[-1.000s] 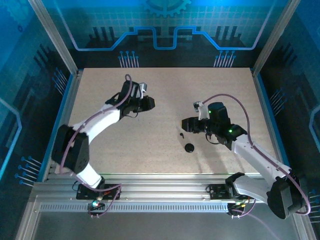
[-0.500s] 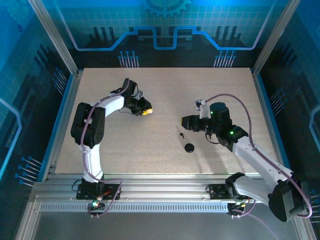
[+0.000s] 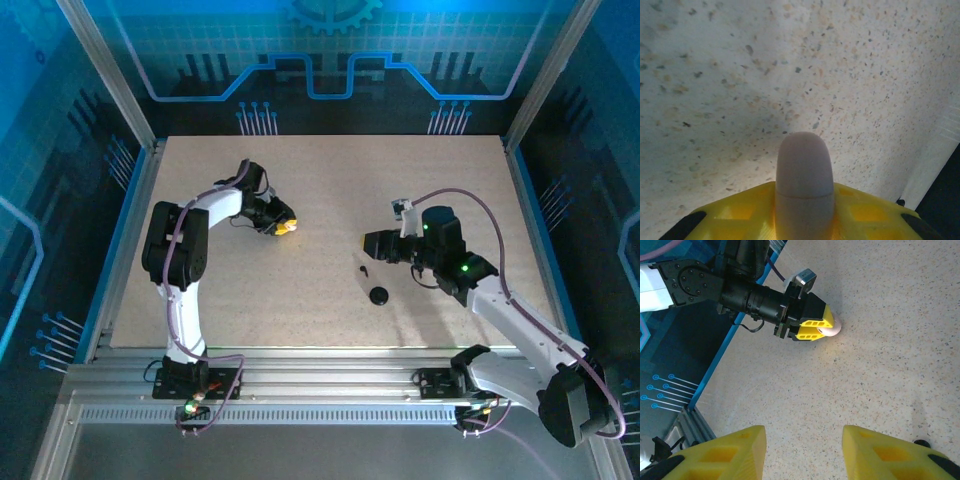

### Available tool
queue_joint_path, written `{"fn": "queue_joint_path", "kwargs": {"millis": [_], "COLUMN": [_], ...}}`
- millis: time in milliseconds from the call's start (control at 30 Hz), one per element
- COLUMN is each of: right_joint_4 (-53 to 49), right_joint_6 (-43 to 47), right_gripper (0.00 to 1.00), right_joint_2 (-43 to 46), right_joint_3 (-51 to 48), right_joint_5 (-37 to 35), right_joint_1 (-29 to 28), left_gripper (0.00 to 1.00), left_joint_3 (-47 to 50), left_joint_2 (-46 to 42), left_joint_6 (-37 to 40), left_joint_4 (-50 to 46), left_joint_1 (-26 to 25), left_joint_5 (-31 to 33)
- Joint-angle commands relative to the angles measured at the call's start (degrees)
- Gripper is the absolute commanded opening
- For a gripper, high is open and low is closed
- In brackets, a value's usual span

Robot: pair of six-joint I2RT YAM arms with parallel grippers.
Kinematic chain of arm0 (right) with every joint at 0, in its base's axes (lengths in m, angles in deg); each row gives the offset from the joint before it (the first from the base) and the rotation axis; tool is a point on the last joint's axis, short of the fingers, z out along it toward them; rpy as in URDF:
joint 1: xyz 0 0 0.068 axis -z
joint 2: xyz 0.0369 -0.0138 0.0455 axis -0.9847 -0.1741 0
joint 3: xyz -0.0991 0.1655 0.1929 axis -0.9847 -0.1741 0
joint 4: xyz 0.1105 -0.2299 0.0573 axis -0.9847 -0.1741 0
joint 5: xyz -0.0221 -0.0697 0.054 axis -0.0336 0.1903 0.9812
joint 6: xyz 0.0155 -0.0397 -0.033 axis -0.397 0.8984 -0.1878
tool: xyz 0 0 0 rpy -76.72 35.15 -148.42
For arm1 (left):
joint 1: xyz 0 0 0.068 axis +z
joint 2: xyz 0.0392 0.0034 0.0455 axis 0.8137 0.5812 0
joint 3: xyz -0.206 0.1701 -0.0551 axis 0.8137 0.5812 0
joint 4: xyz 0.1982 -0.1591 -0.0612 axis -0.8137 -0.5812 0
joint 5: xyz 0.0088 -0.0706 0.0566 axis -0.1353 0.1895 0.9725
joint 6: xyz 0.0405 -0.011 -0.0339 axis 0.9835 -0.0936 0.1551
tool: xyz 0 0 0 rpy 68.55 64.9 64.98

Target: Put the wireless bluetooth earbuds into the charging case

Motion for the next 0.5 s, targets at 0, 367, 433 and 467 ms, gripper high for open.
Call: {"fn": "queue_joint_path", "kwargs": {"millis": [0,367,433,467], "right_joint_4": [1.56,-1.24,-2.69,-3.37], "right_joint_6": [0.26,1.12,1.3,1.39], "right_gripper": [0.45,0.46,0.46,0.46], "right_joint_2": [1.2,2.09,2.09,2.18], "right_joint_3": [-1.36,-0.94,-0.47,-0.24], "right_joint_5": [-0.92,-1.95,-2.39,-2.64], "right_joint_1": [-0.53,-0.54,-0.49,-0.49], "left_gripper": [0.3,0.41,0.42,0.43], "left_joint_3": [-2.1,-3.78,-4.0,-3.96], "left_joint_2": [1.73,0.47,0.03,-0.32], "left_joint_6": [0.02,3.96,4.64,4.84], "left_joint_4": [-4.58,-10.12,-11.17,-11.7], "left_joint_1": [0.62,1.3,1.41,1.5], "left_joint_5": [-0.45,3.95,4.58,5.03]}}
